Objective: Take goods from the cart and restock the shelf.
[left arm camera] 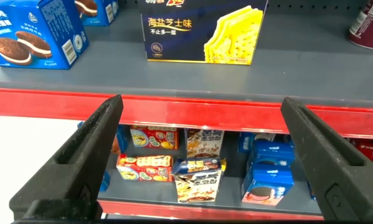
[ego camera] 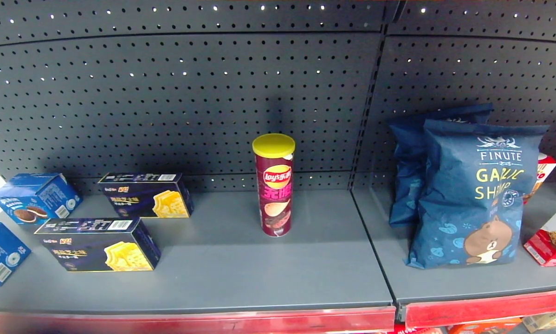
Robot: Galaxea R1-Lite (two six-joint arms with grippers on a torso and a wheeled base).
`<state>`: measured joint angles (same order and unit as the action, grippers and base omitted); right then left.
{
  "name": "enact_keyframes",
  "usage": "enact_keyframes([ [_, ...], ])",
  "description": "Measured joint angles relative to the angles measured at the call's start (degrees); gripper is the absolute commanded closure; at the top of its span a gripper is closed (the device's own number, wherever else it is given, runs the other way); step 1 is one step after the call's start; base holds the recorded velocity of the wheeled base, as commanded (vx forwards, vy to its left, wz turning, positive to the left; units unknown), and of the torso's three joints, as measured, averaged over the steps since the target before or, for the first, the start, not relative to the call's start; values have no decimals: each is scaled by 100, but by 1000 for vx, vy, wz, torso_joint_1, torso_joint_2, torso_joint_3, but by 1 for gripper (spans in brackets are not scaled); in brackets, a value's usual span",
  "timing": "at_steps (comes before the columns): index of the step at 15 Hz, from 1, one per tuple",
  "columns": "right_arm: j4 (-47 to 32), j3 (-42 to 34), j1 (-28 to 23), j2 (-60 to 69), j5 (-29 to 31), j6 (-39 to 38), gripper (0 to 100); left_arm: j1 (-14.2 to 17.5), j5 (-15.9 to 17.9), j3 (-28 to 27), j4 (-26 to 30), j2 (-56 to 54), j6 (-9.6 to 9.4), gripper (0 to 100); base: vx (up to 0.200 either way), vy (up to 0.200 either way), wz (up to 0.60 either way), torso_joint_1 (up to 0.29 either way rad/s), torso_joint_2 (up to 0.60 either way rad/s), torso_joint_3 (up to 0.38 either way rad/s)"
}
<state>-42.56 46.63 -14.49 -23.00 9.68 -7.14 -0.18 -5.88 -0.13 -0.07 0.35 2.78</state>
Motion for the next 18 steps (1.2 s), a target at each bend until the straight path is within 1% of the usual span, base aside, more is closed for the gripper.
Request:
enact_keyframes([
  [8, 107, -51, -72, 52, 13, 61, 0, 0, 5, 2, 0, 0, -11, 0, 0, 0, 0, 0, 0, 0],
  [16, 132, -16, -69, 55, 55, 66, 0, 2, 35, -7, 2, 0, -16, 0, -200, 0, 0, 1, 4, 2],
  [17, 134, -24, -69, 51, 66, 83, 0, 2, 35, -7, 2, 0, -13, 0, 0, 0, 0, 0, 0, 0],
  [18, 132, -46, -72, 49, 83, 90, 0, 0, 35, -5, 2, 0, -16, 0, 0, 0, -600, -12, 2, 7],
])
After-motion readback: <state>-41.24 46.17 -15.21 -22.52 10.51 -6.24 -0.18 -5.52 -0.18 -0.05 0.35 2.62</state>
